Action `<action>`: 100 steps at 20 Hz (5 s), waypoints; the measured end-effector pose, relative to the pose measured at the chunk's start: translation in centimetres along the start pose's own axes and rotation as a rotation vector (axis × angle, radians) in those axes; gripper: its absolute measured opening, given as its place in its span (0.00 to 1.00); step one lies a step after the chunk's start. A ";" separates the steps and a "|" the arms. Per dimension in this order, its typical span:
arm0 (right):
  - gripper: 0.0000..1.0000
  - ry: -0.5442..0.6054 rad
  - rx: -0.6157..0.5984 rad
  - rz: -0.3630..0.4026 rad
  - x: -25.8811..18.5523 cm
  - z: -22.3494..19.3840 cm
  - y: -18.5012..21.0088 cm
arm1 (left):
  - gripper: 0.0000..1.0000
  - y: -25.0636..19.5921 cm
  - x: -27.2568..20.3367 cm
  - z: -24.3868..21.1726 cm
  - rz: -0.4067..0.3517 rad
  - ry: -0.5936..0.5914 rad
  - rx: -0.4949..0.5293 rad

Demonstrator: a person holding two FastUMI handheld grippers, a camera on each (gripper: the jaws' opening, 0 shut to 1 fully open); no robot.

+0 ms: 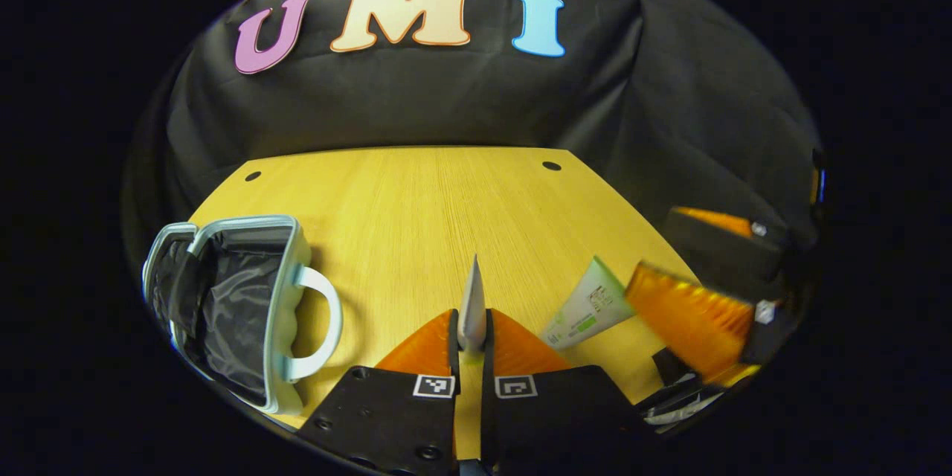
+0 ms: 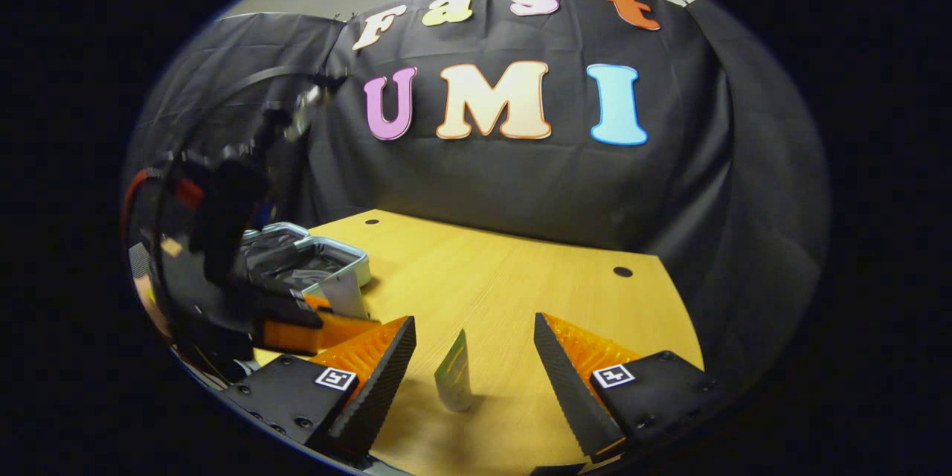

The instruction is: First open the suitcase, pack the skin care products into it, and then close the suitcase.

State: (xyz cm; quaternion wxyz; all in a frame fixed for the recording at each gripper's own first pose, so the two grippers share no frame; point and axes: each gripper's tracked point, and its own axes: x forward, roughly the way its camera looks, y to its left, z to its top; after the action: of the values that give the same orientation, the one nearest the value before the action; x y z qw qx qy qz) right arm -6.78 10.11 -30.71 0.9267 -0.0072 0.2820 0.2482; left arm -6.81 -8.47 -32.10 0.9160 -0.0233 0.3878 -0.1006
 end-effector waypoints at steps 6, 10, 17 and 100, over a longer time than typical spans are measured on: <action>0.98 0.074 -0.010 0.024 1.4 -4.5 0.8 | 0.05 1.3 -3.0 2.6 0.050 -0.034 -0.008; 0.88 0.161 0.004 0.055 2.6 -8.8 1.5 | 0.05 2.3 -4.6 3.3 0.101 -0.047 -0.026; 0.36 0.206 0.015 0.049 4.0 -11.1 1.9 | 0.05 4.9 -6.5 2.0 0.182 -0.012 -0.045; 0.98 0.206 0.392 -0.175 12.9 5.3 21.6 | 0.20 71.5 -10.5 -11.3 0.496 0.321 -0.542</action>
State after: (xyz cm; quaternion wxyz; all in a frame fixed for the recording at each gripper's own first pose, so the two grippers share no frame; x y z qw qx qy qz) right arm -4.77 35.70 -30.30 0.8948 0.1231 0.4161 0.1053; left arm -10.10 64.04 -41.23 0.8009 -0.1540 0.5323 0.2270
